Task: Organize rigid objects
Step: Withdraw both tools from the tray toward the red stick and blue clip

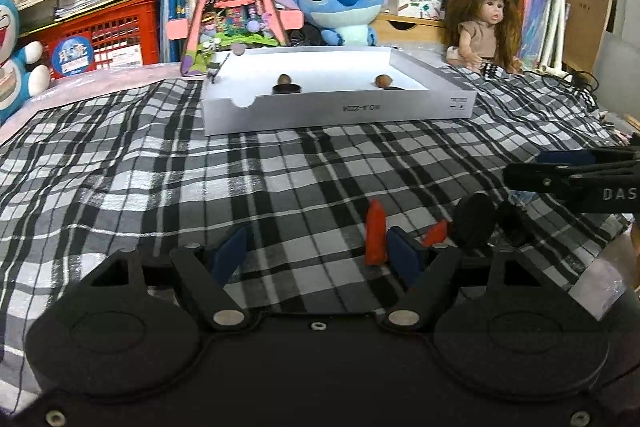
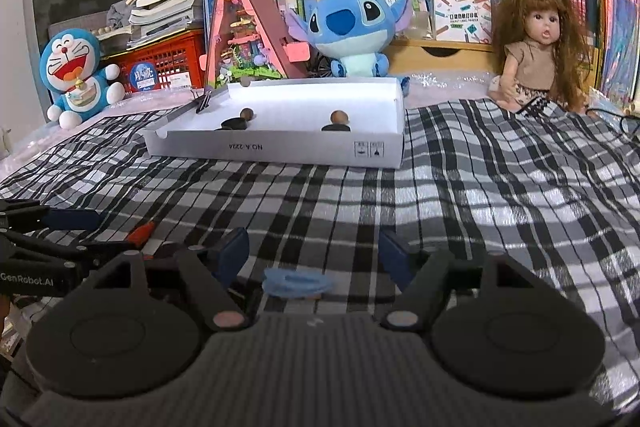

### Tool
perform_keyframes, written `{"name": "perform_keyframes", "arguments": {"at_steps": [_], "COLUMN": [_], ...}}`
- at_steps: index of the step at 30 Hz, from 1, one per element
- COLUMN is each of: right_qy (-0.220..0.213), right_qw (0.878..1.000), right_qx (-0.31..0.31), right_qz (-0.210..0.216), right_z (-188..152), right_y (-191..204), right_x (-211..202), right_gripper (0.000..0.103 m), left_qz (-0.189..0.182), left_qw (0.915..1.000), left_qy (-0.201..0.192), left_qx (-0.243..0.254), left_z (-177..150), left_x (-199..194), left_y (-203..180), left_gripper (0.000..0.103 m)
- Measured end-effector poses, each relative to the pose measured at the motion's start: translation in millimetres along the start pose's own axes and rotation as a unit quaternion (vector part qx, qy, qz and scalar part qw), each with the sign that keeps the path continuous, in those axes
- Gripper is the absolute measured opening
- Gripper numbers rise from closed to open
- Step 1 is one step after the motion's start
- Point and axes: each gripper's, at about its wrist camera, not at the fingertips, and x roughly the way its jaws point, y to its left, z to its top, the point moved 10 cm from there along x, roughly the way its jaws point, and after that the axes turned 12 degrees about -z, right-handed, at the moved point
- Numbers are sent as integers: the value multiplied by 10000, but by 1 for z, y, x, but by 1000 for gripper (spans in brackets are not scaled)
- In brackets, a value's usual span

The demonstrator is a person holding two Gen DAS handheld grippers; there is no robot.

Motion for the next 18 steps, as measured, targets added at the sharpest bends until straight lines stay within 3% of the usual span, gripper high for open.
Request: {"name": "perform_keyframes", "arguments": {"at_steps": [18], "right_qy": [-113], "right_qw": [9996], "right_qx": [-33], "right_qz": [-245], "right_z": [-8], "right_y": [-6], "right_x": [-7], "right_gripper": [82], "left_qz": [533], "left_qw": [9984], "left_qy": [-47], "left_qx": [-185], "left_z": [-2], "left_x": [-14], "left_y": [39], "left_gripper": [78]}}
